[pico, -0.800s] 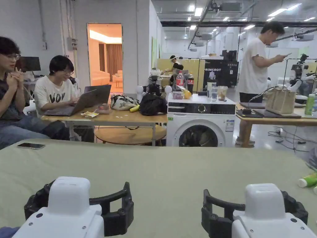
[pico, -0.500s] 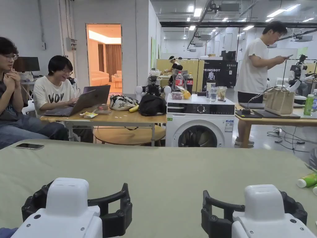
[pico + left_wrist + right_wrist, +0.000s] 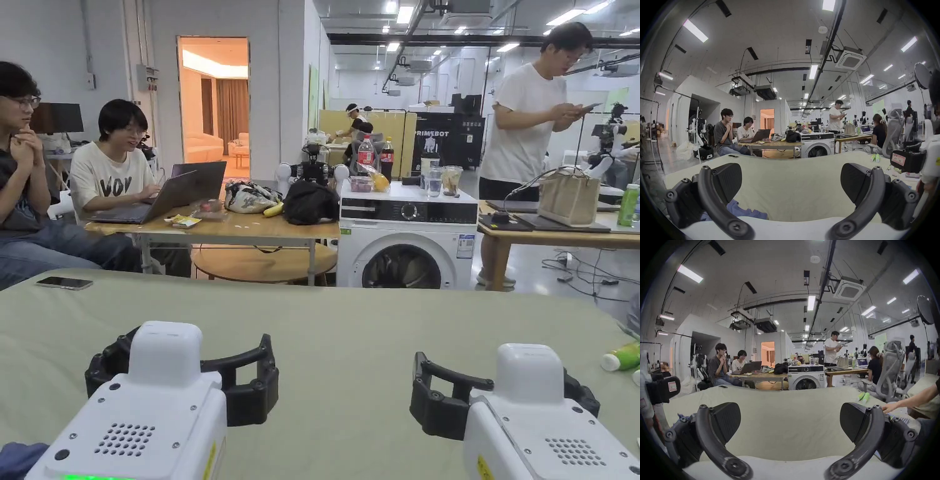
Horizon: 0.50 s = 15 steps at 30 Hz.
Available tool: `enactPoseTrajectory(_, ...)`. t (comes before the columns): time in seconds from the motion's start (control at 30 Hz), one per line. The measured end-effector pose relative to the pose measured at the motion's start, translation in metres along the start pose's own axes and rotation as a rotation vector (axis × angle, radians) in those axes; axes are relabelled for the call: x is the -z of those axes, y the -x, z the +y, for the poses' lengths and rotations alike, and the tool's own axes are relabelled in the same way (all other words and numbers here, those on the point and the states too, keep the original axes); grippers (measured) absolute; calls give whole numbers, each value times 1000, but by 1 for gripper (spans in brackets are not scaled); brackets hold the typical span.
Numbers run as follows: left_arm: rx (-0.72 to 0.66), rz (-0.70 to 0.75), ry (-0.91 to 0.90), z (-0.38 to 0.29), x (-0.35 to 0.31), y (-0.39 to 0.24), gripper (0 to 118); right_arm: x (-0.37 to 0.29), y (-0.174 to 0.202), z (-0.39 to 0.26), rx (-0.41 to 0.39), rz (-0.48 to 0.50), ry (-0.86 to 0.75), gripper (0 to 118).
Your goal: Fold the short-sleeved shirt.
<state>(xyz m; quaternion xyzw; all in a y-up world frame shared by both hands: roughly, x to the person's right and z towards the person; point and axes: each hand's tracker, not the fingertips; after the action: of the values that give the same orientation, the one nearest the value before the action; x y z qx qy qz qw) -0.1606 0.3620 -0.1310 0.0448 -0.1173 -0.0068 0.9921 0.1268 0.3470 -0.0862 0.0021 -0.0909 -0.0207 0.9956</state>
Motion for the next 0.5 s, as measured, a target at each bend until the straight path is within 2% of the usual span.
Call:
enactPoseTrajectory(0.1,-9,4,4,0,5,0,118,8,-4,-5,-11,37,3,118)
enactPoseTrajectory(0.2,0,-25,-2,1,4,0,118,13,-6,-4,-16,24,37,118)
enactPoseTrajectory(0.33,44,41,-23,1,1,-6,118,14,-9,-2,-15,21,37,118)
enactPoseTrajectory(0.5,40,7,-11,0,2,-4,118,12,-11,3,-36,22,17,116)
